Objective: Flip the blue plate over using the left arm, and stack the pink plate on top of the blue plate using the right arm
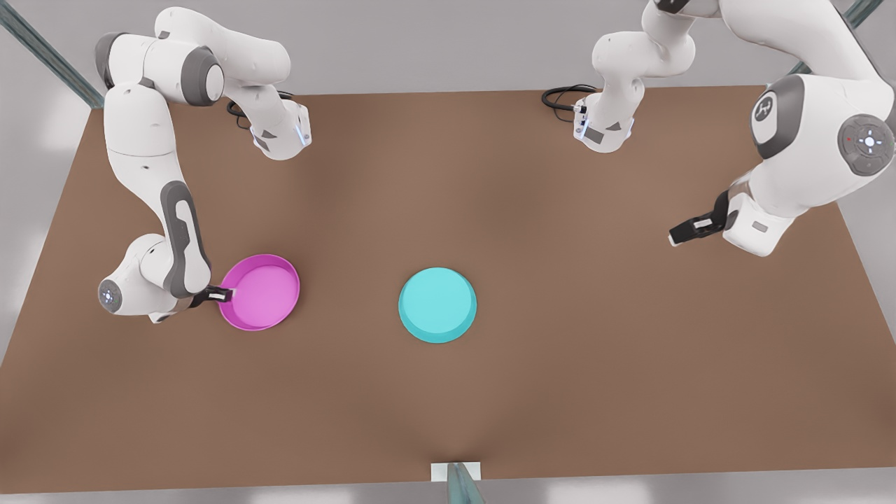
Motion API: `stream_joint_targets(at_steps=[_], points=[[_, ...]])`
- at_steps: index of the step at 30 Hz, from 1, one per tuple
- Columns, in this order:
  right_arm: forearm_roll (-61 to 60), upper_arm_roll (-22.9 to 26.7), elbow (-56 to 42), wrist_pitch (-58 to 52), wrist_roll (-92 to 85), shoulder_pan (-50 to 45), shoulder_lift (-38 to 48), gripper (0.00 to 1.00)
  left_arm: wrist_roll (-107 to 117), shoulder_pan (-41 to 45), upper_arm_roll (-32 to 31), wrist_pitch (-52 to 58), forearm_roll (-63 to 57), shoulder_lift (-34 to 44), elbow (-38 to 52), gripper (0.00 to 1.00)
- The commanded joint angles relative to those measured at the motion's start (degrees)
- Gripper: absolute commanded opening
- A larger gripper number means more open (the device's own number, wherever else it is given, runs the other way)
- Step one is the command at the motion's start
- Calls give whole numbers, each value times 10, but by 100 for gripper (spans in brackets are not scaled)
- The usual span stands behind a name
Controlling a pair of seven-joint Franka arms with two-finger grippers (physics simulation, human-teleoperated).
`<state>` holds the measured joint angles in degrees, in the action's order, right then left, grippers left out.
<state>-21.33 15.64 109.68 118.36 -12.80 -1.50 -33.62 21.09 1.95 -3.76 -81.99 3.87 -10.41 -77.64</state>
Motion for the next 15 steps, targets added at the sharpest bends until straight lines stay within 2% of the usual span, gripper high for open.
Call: stream_joint_targets(at_steps=[1,6,15], points=[[0,0,-2,-3,-7,0,0,35,-118,0,0,-1,0,0,0,100],[0,0,-10,-16,-8,0,0,21,-118,0,0,-1,0,-1,0,100],[-17,0,-71,-117,-7,-21,11,21,-116,11,0,-2,-1,-2,-1,100]])
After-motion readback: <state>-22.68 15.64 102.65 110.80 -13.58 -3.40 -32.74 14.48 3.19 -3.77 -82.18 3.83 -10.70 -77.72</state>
